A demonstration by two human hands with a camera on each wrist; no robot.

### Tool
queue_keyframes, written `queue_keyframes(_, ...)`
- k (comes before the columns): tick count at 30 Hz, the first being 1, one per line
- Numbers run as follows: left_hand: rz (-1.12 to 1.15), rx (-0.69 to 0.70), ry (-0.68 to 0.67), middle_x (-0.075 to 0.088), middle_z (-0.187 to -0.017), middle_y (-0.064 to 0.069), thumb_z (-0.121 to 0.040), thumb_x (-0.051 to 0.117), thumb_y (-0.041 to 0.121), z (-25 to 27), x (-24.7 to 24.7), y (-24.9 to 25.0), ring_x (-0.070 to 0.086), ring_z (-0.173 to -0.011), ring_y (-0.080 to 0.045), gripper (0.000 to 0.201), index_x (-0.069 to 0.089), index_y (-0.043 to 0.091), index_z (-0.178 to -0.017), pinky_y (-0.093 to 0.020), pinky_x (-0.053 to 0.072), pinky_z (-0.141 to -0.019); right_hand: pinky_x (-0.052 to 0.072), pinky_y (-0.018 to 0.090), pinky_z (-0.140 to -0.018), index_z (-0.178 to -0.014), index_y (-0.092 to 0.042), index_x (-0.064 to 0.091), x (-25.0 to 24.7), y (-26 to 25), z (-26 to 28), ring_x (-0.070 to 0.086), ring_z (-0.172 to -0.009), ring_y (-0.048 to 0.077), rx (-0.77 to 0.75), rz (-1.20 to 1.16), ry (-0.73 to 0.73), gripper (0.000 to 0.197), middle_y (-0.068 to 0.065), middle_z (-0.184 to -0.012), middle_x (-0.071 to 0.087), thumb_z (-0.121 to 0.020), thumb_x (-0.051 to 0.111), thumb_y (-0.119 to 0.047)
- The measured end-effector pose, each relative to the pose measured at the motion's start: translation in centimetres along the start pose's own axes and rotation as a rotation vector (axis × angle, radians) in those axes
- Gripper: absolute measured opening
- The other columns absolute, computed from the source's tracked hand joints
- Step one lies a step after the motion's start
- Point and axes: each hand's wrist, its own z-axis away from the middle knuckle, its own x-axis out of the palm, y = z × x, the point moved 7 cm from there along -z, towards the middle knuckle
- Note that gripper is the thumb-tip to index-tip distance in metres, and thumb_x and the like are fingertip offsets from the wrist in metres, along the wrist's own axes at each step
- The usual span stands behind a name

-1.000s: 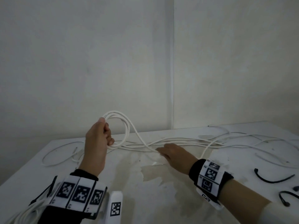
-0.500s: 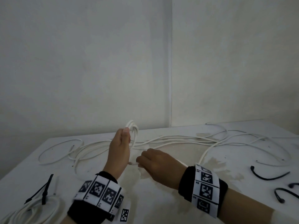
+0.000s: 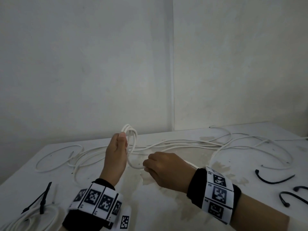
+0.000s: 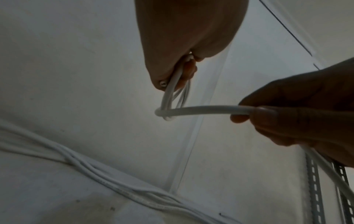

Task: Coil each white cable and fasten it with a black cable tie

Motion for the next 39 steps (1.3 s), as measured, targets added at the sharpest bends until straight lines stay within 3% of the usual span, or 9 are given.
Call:
queue_keyframes(5,-0.066,0.030,-0.261,0.047,-0.067,0.007,-0.099,0.034,0.027,2.3,3.2,-0.1,0.043,-0.061,-0.002,0.031,0.046,0.022,-0.071,-0.014,0.035,-0.056,0.036,0.022,-0.048,-0.071,-0.015,0.061,-1.1,0.1,-1.2,0.056,-0.055,0.016,-0.067,-0.106,0.078,0.005,-0.001,-0.065,0.060,-0.074,0.061,-0.018)
queue_keyframes(10,0.024,-0.116,-0.399,0.042,-0.055,0.008,-0.101,0.030,0.025,3.3,4.2,0.0,0.036,-0.045,-0.001,0.041,0.046,0.016,-0.064,-0.010,0.031,-0.046,0.037,0.027,-0.059,-0.079,-0.007,0.055,-1.3,3.9,-1.5,0.047,-0.063,0.016,0.314,-0.507,-0.057,0.022,0.000,-0.069,0.055,-0.080,0.068,-0.025)
queue_keyframes(13,0.087,-0.186,-0.409,0.034,-0.047,0.010,-0.100,0.029,0.035,3.5,4.3,-0.1,0.028,-0.042,-0.004,0.045,0.045,0.014,-0.064,-0.014,0.025,-0.043,0.033,0.015,-0.054,-0.071,-0.006,0.055,-1.5,5.2,-1.2,0.044,-0.058,0.008,0.369,-0.657,0.021,0.027,-0.010,-0.063,0.047,-0.075,0.074,-0.025)
queue_keyframes(18,0.138,-0.258,-0.396,0.031,-0.047,0.006,-0.097,0.035,0.039,3.6,4.0,0.1,0.024,-0.040,-0.007,0.044,0.044,0.012,-0.063,-0.017,0.022,-0.041,0.036,0.007,-0.060,-0.078,-0.003,0.067,-0.7,6.5,-0.5,0.052,-0.062,-0.007,0.520,-0.803,-0.024,0.013,-0.013,-0.070,0.056,-0.082,0.067,-0.015)
queue_keyframes(24,0.318,-0.293,-0.338,0.023,-0.046,0.006,-0.096,0.041,0.032,3.0,3.7,1.2,0.017,-0.039,-0.007,0.044,0.037,0.015,-0.056,-0.016,0.019,-0.038,0.041,0.026,-0.066,-0.073,-0.007,0.064,-0.4,6.9,-0.4,0.052,-0.064,0.013,0.589,-0.974,-0.026,0.033,0.013,-0.070,0.064,-0.096,0.045,-0.021)
queue_keyframes(27,0.410,-0.325,-0.302,0.023,-0.044,0.007,-0.097,0.039,0.031,2.7,3.6,1.2,0.017,-0.037,-0.005,0.043,0.035,0.015,-0.057,-0.016,0.016,-0.037,0.033,0.010,-0.049,-0.077,-0.009,0.064,-0.3,6.1,-0.1,0.043,-0.045,0.000,0.645,-1.101,-0.080,0.040,0.008,-0.068,0.065,-0.099,0.036,-0.026)
queue_keyframes(29,0.418,-0.329,-0.314,0.022,-0.044,0.007,-0.097,0.037,0.032,2.7,3.7,1.1,0.017,-0.036,-0.005,0.044,0.034,0.014,-0.057,-0.016,0.016,-0.037,0.029,0.012,-0.042,-0.078,-0.014,0.062,0.2,5.8,0.3,0.036,-0.041,0.002,0.684,-1.196,-0.103,0.037,-0.003,-0.058,0.061,-0.098,0.036,-0.030)
queue_keyframes(36,0.374,-0.345,-0.520,0.029,-0.045,0.004,-0.094,0.037,0.038,3.6,4.0,1.3,0.031,-0.037,-0.008,0.041,0.040,0.011,-0.063,-0.019,0.040,-0.044,0.029,0.014,-0.046,-0.070,-0.015,0.051,-0.2,6.3,0.2,0.034,-0.042,0.002,0.659,-1.050,-0.196,0.036,-0.003,-0.052,0.039,-0.098,0.034,-0.031)
queue_keyframes(39,0.376,-0.353,-0.521,0.028,-0.046,0.006,-0.097,0.036,0.033,3.5,4.0,1.5,0.027,-0.037,-0.007,0.038,0.040,0.012,-0.065,-0.019,0.037,-0.044,0.030,0.015,-0.047,-0.069,-0.016,0.051,-0.2,6.4,0.1,0.035,-0.043,0.000,0.650,-1.042,-0.178,0.036,-0.009,-0.049,0.041,-0.098,0.035,-0.029)
